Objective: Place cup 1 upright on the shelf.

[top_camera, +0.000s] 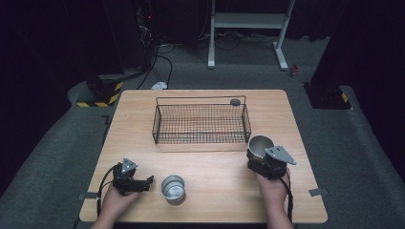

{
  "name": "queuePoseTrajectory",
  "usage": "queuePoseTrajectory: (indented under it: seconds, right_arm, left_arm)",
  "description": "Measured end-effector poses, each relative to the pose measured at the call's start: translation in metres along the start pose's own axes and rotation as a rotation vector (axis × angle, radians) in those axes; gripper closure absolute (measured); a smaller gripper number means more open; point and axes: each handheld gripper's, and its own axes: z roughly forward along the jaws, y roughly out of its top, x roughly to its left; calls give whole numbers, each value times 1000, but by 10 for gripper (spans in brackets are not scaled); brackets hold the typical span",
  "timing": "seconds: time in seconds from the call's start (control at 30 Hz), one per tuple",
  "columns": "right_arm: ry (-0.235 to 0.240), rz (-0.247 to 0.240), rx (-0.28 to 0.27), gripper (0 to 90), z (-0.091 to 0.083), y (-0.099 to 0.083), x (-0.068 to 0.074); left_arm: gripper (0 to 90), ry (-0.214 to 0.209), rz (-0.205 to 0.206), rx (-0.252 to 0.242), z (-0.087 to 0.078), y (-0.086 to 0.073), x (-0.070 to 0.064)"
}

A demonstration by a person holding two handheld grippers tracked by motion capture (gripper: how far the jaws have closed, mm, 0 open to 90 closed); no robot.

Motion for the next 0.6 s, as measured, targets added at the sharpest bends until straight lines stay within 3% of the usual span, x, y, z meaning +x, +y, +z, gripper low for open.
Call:
queuePoseTrajectory:
  seconds: [0.43,0.6]
  right_arm:
    - [46,-23,-3,141,1,1,15]
    - [84,-51,0,142,5,2,31]
  left_arm:
    - [3,-2,1,0,0,0,0]
    - [3,-4,-1,0,0,0,0]
